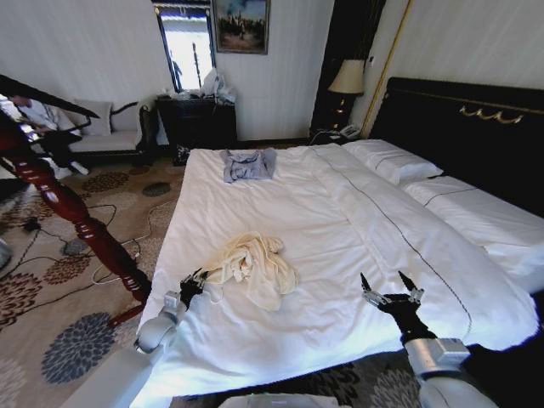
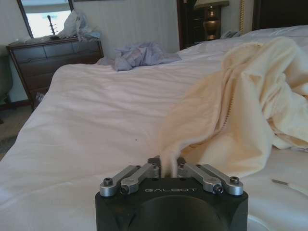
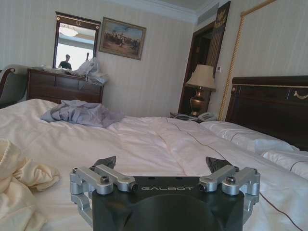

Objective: Pick up the clothes from the bed and hang them on the clothes hanger.

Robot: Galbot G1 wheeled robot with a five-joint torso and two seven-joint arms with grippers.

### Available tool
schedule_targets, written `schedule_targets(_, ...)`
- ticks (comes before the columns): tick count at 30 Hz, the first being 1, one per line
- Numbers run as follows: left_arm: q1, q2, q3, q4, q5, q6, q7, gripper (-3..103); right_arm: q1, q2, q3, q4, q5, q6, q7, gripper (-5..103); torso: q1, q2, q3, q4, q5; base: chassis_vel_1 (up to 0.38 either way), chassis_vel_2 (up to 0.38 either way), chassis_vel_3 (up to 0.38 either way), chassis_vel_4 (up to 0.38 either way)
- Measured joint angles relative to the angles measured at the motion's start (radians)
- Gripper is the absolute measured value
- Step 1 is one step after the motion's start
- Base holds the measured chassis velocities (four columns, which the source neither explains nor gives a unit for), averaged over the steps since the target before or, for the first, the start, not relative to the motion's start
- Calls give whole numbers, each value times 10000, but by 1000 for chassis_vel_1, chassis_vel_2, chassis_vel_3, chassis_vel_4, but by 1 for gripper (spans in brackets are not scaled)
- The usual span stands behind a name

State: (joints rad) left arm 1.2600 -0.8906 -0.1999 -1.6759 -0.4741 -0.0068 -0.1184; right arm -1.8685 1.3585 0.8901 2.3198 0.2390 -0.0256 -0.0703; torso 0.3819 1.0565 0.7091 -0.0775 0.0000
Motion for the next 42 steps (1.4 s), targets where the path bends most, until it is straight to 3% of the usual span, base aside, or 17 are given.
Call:
schedule_targets(3, 93, 39, -32, -129, 95, -54, 3, 2, 9, -12, -18, -9, 0, -2, 8, 100, 0, 0, 0, -1, 0, 0, 0, 0, 0)
schedule_targets(11, 120, 291, -300, -517, 71, -73, -104, 1, -8, -34, -115, -35, -30, 4, 35, 100, -1, 1, 0, -2, 0, 0, 0, 0, 0)
schedule_targets(17, -151, 947, -931, -1443, -266, -19, -381, 1, 6, -165, -419, -113, 68, -74, 96, 100, -1, 0, 0, -3, -1, 0, 0, 0, 0)
schedule_targets(27, -1063, 2141, -1917, -2795, -1840, 597, -1064, 1, 257, -409, -1320, -469, -33, -182, 52, 100, -1, 0, 0, -3, 0, 0, 0, 0, 0)
schedule_targets(33, -1651, 3216, -2166, -3676, -2946, 945, -1317, 1, 548, -504, -1754, -664, -127, -198, 20, 100, -1, 1, 1, 0, -2, 0, 0, 0, 0)
schedule_targets(38, -2849, 4003, -1652, -4233, -3699, 1225, -1413, 1, 891, -526, -1874, -729, 50, -283, 48, 100, -1, 1, 1, -1, 0, 0, 0, 0, 0)
schedule_targets(42, -5053, 4377, -523, -4520, -4670, 1524, -1564, 1, 1150, -519, -1891, -723, 367, -411, 132, 100, -1, 1, 1, -4, -1, 0, 0, 0, 0)
